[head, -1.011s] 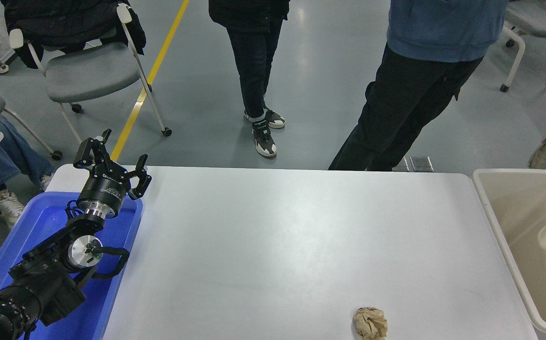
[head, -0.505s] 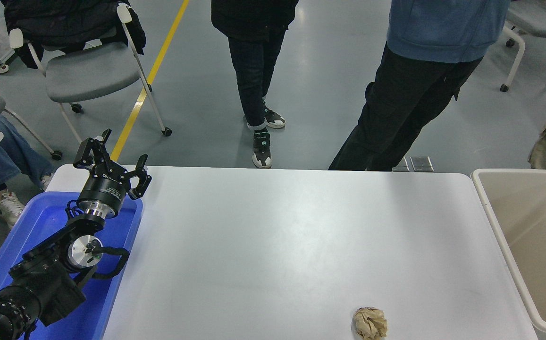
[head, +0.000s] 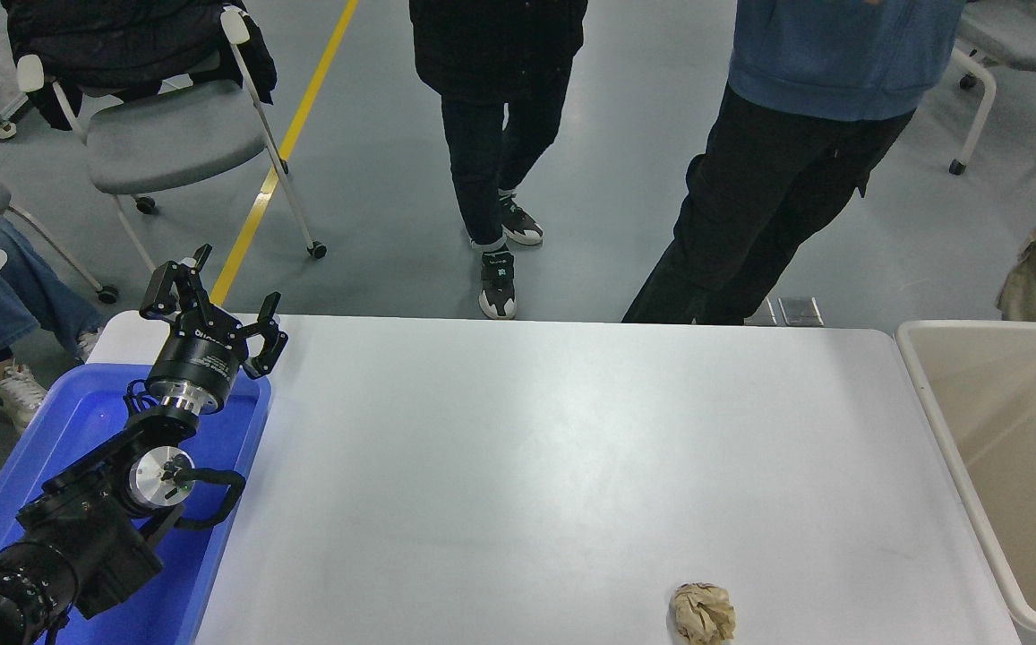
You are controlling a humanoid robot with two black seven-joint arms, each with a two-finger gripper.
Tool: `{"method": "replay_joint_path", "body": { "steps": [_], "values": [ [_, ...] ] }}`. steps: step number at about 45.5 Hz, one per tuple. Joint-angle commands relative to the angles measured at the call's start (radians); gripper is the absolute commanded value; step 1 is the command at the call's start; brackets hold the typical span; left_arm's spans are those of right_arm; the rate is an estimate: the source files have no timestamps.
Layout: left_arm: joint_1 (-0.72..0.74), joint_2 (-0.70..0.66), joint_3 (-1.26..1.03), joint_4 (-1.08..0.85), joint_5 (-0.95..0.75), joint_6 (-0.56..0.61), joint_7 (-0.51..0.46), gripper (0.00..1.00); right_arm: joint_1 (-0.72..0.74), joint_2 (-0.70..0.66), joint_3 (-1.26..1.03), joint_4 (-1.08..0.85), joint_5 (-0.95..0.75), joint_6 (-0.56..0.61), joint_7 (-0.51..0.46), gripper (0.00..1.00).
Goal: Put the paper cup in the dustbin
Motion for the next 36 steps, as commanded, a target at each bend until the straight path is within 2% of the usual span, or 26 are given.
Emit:
{"method": "replay_joint_path", "body": {
  "steps": [1, 10, 22, 28, 36],
  "values": [
    [0.001, 0.0, 0.0, 0.0, 0.0, 0.0, 0.0, 1.0, 0.047, -0.023, 0.152, 0.043, 0.03, -0.001, 0.006, 0.99],
    [0.001, 0.0, 0.0, 0.0, 0.0, 0.0, 0.0, 1.0, 0.066, -0.148, 0.445, 0.309, 0.053, -0.004, 0.007, 0.99],
    [-0.001, 0.0, 0.0, 0.0, 0.0, 0.0, 0.0, 1.0, -0.038, -0.237, 0.94, 0.609, 0.051, -0.007, 0.009, 0.99],
    [-0.001, 0.0, 0.0, 0.0, 0.0, 0.0, 0.0, 1.0, -0.112, -0.231, 1.14, 0.732, 0.048, -0.01, 0.024, 0.99],
    [-0.001, 0.002, 0.0, 0.0, 0.0, 0.0, 0.0, 1.0, -0.221, -0.155, 1.349, 0.83, 0.039, -0.027, 0.095, 0.99]
  ]
}}
